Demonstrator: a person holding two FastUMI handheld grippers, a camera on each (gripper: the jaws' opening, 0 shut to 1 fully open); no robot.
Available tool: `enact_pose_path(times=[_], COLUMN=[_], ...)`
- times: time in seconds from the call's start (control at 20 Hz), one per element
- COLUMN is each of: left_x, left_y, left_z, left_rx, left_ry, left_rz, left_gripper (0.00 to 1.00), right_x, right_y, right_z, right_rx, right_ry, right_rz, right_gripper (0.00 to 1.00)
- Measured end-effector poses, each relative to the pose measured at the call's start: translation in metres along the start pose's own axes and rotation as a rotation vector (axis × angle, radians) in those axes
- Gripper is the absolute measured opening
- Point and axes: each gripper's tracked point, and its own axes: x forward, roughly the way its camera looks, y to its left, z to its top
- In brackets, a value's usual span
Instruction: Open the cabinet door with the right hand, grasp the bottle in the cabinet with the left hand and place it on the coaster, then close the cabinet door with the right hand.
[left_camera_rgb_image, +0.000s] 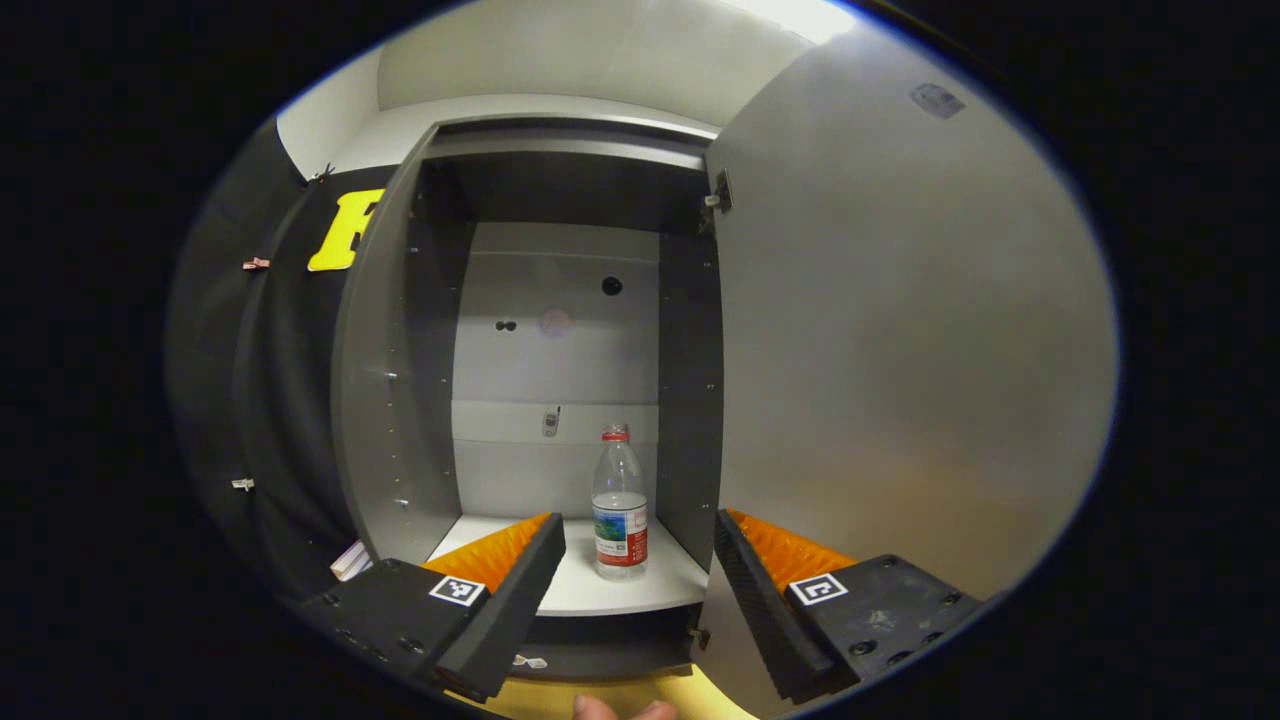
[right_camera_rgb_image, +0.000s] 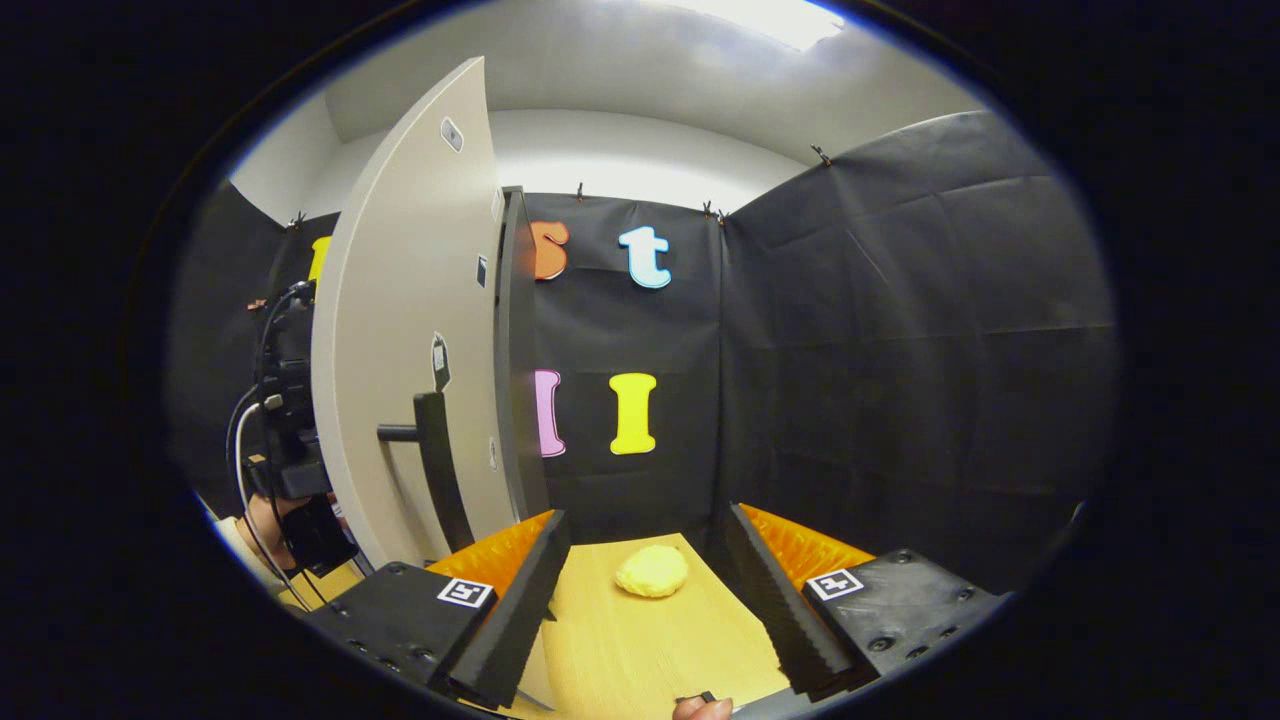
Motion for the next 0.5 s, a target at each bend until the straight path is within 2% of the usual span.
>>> enact_pose_path(times=[0.25,0.5], left_x=[0.045,0.098], left_y=[-0.004,0.011], left_z=[-0.014,-0.046], left_rx=[-0.004,-0.002], left_ry=[0.001,0.047], left_rz=[-0.017,0.017], left_gripper=[0.95,0.92], right_x=[0.016,0.040], right_y=[-0.009,-0.007], right_z=[0.003,-0.005], right_rx=[-0.043,-0.043], right_ry=[-0.040,-0.033], right_rz=[0.003,0.033], right_gripper=[0.98,0.98])
